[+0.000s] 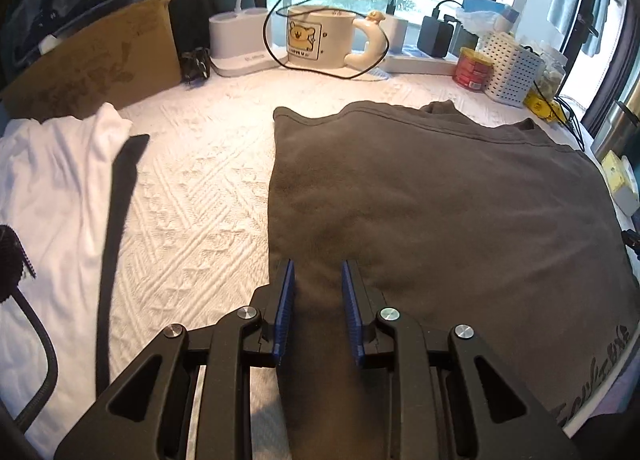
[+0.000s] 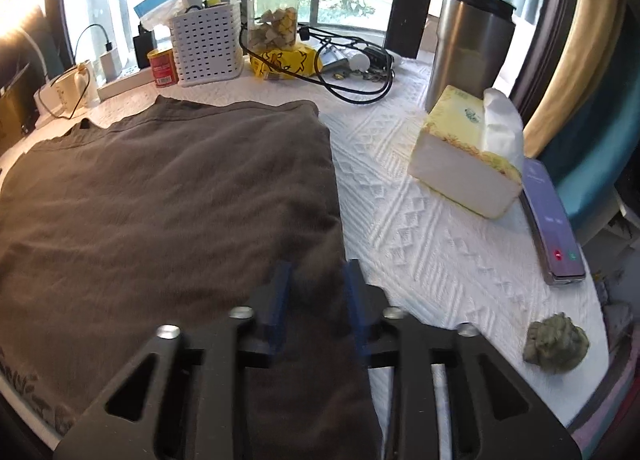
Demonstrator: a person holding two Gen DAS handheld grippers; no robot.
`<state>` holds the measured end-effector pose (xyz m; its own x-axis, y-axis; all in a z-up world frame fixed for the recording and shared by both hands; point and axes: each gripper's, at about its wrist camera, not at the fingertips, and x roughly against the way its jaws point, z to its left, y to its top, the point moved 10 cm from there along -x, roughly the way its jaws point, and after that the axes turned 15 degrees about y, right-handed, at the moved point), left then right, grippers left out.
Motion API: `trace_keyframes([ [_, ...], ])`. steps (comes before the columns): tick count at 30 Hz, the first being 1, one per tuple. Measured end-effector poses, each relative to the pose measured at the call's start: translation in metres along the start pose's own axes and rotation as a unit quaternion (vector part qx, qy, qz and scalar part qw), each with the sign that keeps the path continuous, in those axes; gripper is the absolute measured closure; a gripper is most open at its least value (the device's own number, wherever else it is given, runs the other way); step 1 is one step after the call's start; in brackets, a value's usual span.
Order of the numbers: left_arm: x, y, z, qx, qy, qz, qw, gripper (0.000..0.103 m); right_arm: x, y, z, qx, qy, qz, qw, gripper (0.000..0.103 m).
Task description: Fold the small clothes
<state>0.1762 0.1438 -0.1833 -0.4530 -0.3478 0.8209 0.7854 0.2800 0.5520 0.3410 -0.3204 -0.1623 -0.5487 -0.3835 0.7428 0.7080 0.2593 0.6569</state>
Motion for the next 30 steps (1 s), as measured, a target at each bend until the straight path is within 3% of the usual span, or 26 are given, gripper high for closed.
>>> trace_keyframes([
  [1,-0.002,0.001,0.0,0.0,-0.001,0.003,1.0,0.079,-0.002,0.001,-0.002,-0.004,0.002,0.001,1.0,0.055],
  [5,-0.009,0.003,0.0,0.0,-0.003,0.009,1.0,0.06,-0.008,0.003,-0.005,-0.019,0.021,-0.003,1.0,0.055],
  [15,-0.015,0.011,0.002,0.011,-0.04,0.015,0.9991,0.06,-0.018,0.013,-0.007,-0.065,0.074,-0.008,0.995,0.055],
  [17,-0.019,0.011,0.002,0.006,-0.039,0.017,0.9991,0.06,-0.022,0.014,-0.001,-0.059,0.088,-0.006,0.994,0.063],
  [20,-0.02,0.011,0.002,-0.001,-0.038,0.012,0.9992,0.061,-0.025,0.014,0.008,-0.045,0.102,-0.004,0.994,0.089],
  [21,-0.02,0.011,0.001,-0.007,-0.034,0.009,0.9993,0.061,-0.026,0.014,0.01,-0.042,0.103,-0.002,0.994,0.092],
  [22,-0.019,0.011,0.0,-0.012,-0.028,0.005,0.9995,0.067,-0.025,0.015,0.011,-0.038,0.098,-0.001,0.994,0.093],
  [23,-0.019,0.011,0.0,-0.017,-0.02,0.001,0.9997,0.084,-0.024,0.015,0.012,-0.033,0.094,-0.001,0.995,0.093],
  [24,-0.019,0.011,-0.001,-0.021,-0.018,-0.002,0.9996,0.095,-0.022,0.016,0.012,-0.03,0.088,-0.003,0.996,0.093],
  [25,-0.019,0.011,-0.001,-0.022,-0.02,0.002,0.9996,0.101,-0.019,0.018,0.011,-0.029,0.082,-0.007,0.996,0.093],
  [30,-0.012,0.021,0.013,0.006,-0.005,-0.016,0.9998,0.101,-0.015,0.023,0.009,-0.023,0.067,-0.01,0.997,0.094],
])
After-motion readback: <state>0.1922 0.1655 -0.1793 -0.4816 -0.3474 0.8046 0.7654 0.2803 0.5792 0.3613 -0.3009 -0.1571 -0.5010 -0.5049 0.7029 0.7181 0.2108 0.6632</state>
